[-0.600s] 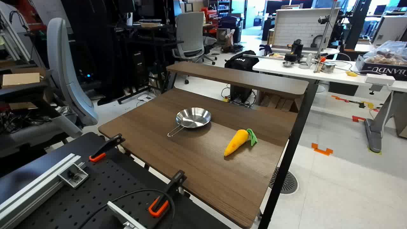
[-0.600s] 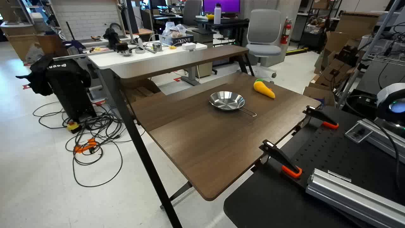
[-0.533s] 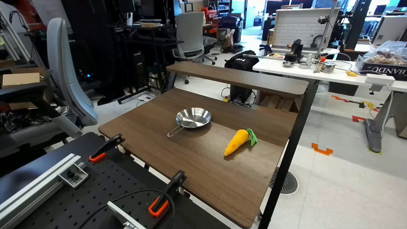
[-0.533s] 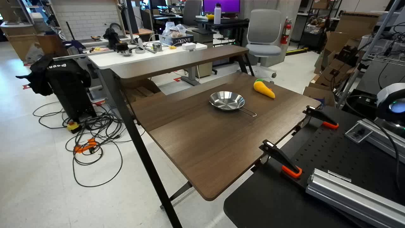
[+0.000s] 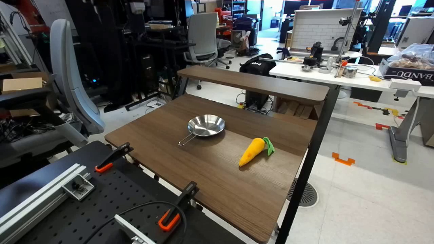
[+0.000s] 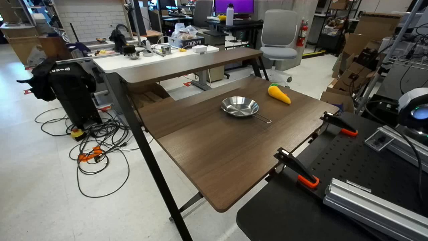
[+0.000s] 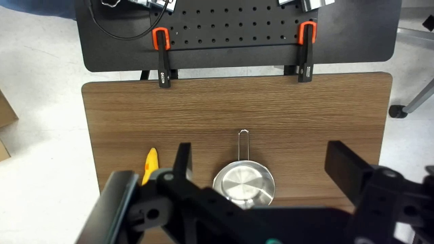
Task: Put the carrot plush toy in the silver pan
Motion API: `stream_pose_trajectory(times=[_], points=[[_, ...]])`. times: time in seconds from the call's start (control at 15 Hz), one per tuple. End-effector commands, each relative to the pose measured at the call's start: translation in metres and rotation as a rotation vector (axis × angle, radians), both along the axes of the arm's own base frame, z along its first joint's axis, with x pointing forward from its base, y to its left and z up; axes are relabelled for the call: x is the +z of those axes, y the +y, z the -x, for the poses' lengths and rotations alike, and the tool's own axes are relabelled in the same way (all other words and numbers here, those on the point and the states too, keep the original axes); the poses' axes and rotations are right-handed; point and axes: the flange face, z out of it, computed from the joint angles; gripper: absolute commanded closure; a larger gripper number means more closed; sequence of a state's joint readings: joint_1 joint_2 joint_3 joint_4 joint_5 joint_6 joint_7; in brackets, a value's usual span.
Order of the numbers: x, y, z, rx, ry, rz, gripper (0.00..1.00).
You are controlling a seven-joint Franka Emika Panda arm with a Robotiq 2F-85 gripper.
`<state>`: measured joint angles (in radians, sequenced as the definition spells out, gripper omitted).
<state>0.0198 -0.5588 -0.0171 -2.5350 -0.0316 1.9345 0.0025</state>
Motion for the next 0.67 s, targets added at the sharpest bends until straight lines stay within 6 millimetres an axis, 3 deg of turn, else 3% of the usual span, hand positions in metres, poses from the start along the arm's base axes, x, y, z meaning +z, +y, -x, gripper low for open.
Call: stream_pose_trajectory(times=[0.0,0.6], points=[[-0.022,-0.017,-0.008,-0.007,-0.011,-0.001,0.0],[-0.095,-0.079,-0.041,-0.103,0.016,-0.017,0.0]])
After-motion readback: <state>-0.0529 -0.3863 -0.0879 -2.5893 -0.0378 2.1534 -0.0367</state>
